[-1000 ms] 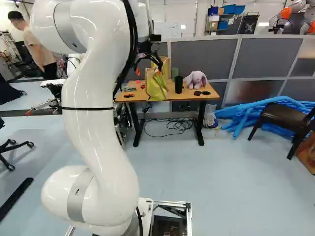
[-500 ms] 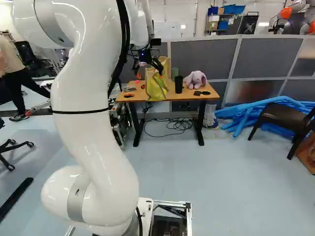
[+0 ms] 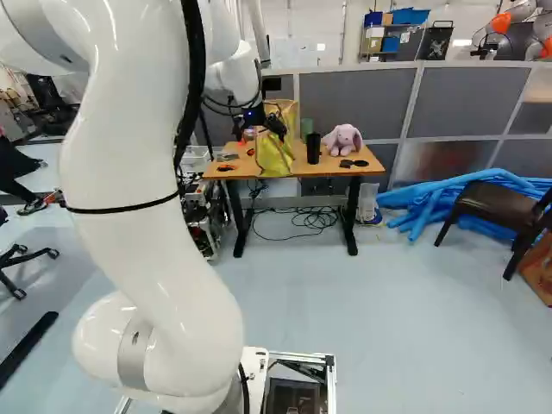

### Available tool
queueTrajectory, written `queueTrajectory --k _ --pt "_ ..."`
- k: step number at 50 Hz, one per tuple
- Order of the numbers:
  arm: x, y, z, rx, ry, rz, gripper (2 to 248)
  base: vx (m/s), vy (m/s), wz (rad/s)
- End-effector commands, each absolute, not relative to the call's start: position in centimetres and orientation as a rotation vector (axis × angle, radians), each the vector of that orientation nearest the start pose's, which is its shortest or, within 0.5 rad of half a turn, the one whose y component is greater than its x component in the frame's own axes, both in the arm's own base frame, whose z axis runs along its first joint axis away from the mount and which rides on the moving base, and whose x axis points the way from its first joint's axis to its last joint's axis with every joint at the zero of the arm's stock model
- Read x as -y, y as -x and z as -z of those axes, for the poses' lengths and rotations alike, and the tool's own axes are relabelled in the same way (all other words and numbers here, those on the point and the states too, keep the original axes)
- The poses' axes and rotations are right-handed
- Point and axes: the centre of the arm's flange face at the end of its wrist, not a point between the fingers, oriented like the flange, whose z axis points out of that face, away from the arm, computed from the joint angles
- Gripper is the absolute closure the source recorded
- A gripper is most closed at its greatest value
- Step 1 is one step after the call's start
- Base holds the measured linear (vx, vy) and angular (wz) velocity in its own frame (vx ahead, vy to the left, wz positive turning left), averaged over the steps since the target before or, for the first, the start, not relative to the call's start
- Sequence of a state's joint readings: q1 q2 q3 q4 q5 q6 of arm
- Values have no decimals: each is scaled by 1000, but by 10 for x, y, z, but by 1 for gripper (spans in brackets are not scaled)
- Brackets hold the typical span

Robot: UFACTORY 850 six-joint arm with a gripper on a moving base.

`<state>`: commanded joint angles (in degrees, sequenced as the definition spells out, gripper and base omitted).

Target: Pick up the bag on the ground and place it on the table

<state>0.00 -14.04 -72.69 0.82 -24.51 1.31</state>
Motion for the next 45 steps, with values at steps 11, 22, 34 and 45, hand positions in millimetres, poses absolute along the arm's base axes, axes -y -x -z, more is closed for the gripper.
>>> queueTrajectory --k 11,22,34,45 --pt "0 -560 -549 -46 2952 1033 3 0 0 0" --pt "0 -530 -524 -40 2913 1145 3 0 0 0" --pt "0 -494 -497 -34 2865 1265 3 0 0 0" --pt "0 -460 -473 -28 2820 1368 3 0 0 0"
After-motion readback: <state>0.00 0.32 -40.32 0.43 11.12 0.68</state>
